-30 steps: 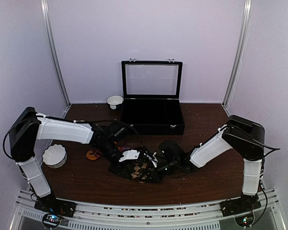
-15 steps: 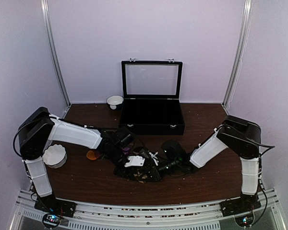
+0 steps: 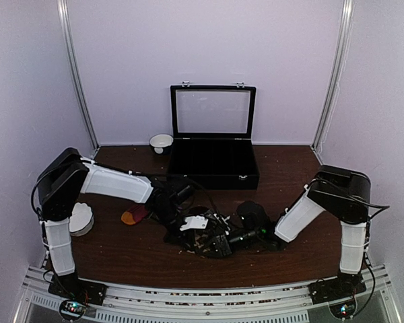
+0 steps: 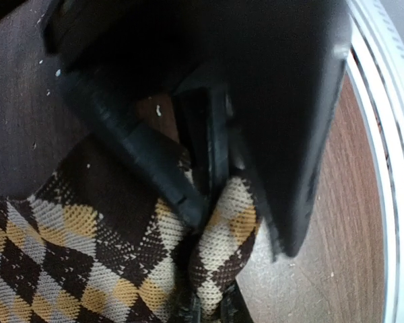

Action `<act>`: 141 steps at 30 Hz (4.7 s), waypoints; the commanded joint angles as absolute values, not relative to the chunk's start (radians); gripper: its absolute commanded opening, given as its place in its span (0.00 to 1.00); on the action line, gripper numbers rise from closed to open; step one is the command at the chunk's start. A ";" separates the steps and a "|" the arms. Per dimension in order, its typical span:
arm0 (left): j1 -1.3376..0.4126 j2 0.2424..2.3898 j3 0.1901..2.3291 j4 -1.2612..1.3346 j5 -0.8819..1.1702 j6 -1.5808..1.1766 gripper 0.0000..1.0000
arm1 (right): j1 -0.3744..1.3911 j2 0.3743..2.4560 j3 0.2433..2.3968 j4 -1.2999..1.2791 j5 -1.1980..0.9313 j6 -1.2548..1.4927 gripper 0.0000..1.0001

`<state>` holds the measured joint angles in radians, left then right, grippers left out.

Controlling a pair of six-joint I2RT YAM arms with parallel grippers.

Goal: Roll the socks
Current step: Roll the sock at the center of the board.

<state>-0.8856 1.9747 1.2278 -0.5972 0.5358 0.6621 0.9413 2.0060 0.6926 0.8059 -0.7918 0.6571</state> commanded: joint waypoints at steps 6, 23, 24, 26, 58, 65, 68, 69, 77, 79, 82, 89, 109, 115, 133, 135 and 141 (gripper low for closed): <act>-0.836 2.151 1.370 -0.833 0.569 0.601 0.00 | 0.980 1.853 0.481 0.750 -0.520 0.582 0.60; -0.796 2.339 1.560 -1.079 0.686 0.559 0.00 | 1.088 1.276 0.347 0.243 0.371 0.451 1.00; -0.793 2.347 1.569 -1.089 0.696 0.559 0.00 | 1.046 1.252 0.315 0.305 0.284 0.443 1.00; -0.792 2.350 1.580 -1.097 0.699 0.558 0.00 | 0.966 1.185 0.240 0.437 0.169 0.448 1.00; -0.773 2.515 1.745 -1.234 0.740 0.537 0.00 | 1.075 1.352 0.531 0.372 -0.092 0.006 0.95; -0.772 2.523 1.741 -1.231 0.748 0.537 0.00 | 1.173 1.542 0.699 0.230 -0.092 -0.122 0.70; -0.772 2.529 1.743 -1.236 0.751 0.542 0.00 | 1.206 1.631 0.762 0.180 -0.108 -0.160 0.64; -0.772 2.531 1.744 -1.235 0.753 0.543 0.00 | 1.215 1.659 0.780 0.158 -0.112 -0.171 0.62; -0.772 2.536 1.736 -1.232 0.770 0.552 0.00 | 1.217 1.765 0.847 0.151 -0.033 -0.260 0.53; -0.772 2.536 1.735 -1.233 0.770 0.554 0.00 | 1.214 1.778 0.863 0.145 -0.023 -0.273 0.50; -0.772 2.537 1.736 -1.233 0.773 0.556 0.00 | 1.213 1.792 0.875 0.145 -0.017 -0.288 0.47; -0.772 2.543 1.745 -1.241 0.773 0.558 0.00 | 1.213 1.816 0.886 0.119 -0.040 -0.305 0.38; -0.764 1.922 1.233 -0.653 0.571 0.488 0.41 | 1.117 1.897 0.810 0.144 -0.343 -0.045 0.10; -0.764 1.868 1.193 -0.638 0.549 0.528 0.41 | 1.106 1.956 0.837 0.095 -0.424 0.089 0.07; -0.770 1.565 0.883 -0.323 0.690 0.547 0.42 | 1.039 2.060 0.831 0.182 -0.565 0.436 0.04; -0.780 1.557 0.871 -0.329 0.694 0.561 0.42 | 1.039 2.066 0.842 0.171 -0.562 0.472 0.04; -0.825 1.589 0.828 -0.266 0.561 0.593 0.42 | 1.039 2.100 0.852 0.194 -0.583 0.625 0.04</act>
